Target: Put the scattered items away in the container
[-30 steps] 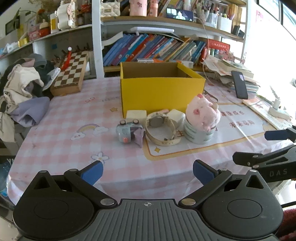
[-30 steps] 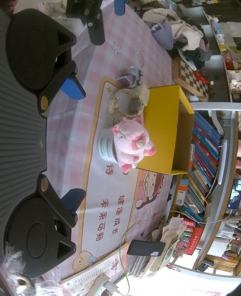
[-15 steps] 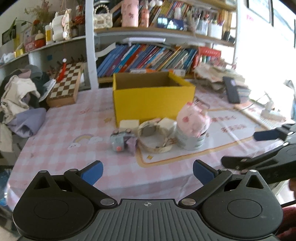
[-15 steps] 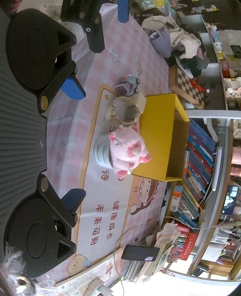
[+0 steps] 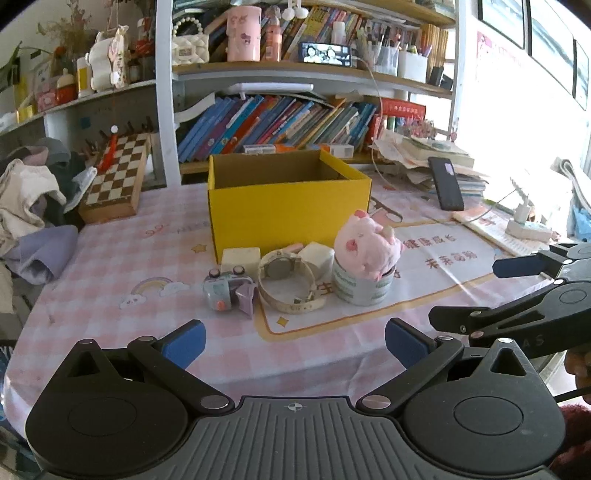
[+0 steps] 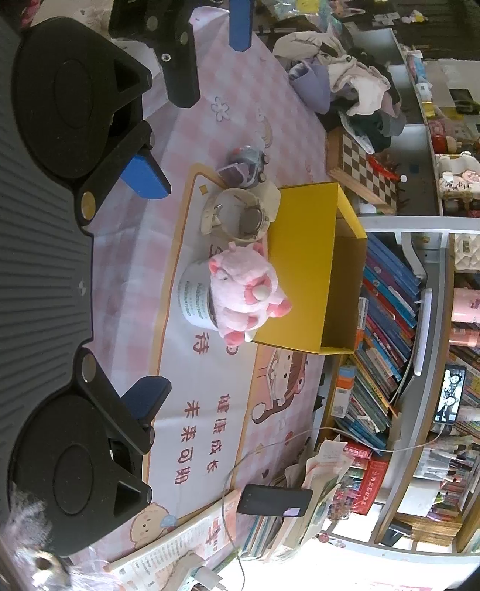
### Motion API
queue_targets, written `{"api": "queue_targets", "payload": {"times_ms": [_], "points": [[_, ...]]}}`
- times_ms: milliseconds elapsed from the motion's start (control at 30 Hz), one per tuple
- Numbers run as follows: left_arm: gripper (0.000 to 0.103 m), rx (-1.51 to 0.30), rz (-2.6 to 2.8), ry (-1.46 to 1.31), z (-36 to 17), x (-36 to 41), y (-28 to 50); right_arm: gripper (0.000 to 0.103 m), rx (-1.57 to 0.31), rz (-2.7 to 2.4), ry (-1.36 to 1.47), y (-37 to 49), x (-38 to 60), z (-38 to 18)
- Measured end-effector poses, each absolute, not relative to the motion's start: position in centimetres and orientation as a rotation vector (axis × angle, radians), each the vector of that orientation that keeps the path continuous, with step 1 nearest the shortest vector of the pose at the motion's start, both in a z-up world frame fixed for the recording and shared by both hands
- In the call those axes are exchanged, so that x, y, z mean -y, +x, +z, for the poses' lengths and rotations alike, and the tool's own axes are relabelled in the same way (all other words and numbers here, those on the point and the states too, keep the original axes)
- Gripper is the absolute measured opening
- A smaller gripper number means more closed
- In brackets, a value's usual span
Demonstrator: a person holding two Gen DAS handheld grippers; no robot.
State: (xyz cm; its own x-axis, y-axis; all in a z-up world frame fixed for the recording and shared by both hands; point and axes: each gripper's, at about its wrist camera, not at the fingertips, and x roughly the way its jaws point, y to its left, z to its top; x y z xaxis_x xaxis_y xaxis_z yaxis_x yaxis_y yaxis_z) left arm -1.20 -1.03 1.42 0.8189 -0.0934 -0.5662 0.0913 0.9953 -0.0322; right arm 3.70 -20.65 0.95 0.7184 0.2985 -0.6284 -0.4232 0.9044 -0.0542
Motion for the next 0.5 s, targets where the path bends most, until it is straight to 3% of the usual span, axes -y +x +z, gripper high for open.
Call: {"api": "queue_targets", "payload": {"times_ms": [500], "points": [[0.103,-0.627,-0.077,-0.019,1.32,0.48,-0.83,0.103,-0.649,0.418,-0.206,3.89,20.26,1.14]]}}
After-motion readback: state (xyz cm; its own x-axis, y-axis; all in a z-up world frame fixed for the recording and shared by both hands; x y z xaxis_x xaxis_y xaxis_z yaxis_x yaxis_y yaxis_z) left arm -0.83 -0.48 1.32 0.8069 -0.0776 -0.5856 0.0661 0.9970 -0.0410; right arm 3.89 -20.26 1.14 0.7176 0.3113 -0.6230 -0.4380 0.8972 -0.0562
